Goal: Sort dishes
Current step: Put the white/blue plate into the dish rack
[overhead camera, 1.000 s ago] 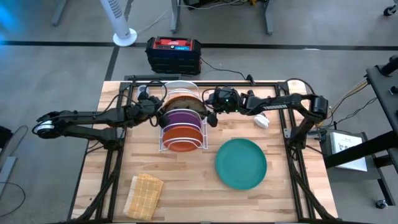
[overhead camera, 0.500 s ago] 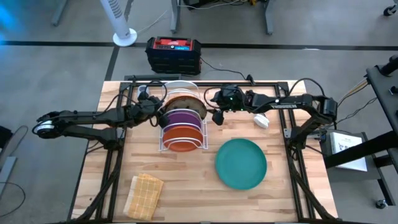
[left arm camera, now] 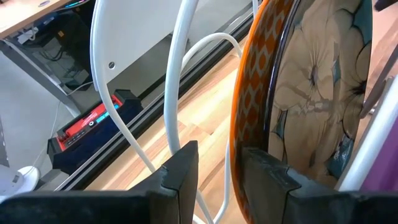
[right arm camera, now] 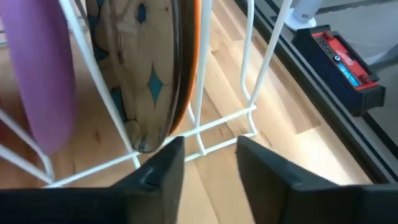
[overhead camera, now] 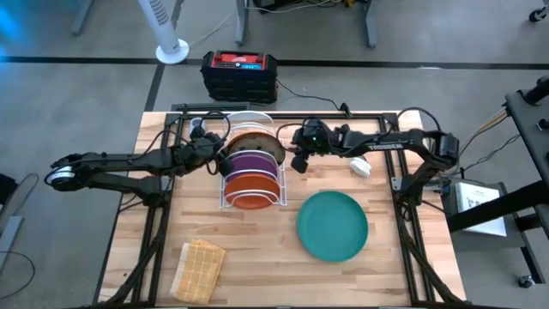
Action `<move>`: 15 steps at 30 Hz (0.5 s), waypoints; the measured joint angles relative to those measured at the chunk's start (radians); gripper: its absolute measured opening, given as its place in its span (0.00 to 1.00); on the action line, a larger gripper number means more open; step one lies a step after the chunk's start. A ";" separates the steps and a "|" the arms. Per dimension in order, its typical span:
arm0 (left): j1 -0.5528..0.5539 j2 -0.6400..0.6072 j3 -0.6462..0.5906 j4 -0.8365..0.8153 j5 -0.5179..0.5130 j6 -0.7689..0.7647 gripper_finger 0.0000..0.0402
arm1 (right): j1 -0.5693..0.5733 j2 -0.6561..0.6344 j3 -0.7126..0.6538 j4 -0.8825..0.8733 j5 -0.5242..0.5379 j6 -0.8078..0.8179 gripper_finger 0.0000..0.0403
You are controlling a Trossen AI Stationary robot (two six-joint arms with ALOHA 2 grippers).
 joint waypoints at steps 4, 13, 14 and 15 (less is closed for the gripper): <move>0.000 0.000 0.000 -0.002 0.000 0.000 0.27 | 0.000 0.028 0.000 0.037 0.000 0.004 0.22; 0.000 -0.004 0.002 -0.014 -0.001 0.000 0.27 | 0.000 0.041 0.000 0.089 -0.024 -0.010 0.01; 0.000 -0.004 0.007 -0.022 -0.001 0.000 0.27 | 0.000 0.041 0.000 0.098 -0.036 -0.010 0.01; 0.000 -0.004 0.011 -0.029 0.000 0.000 0.27 | 0.001 0.041 0.000 0.107 -0.047 -0.010 0.01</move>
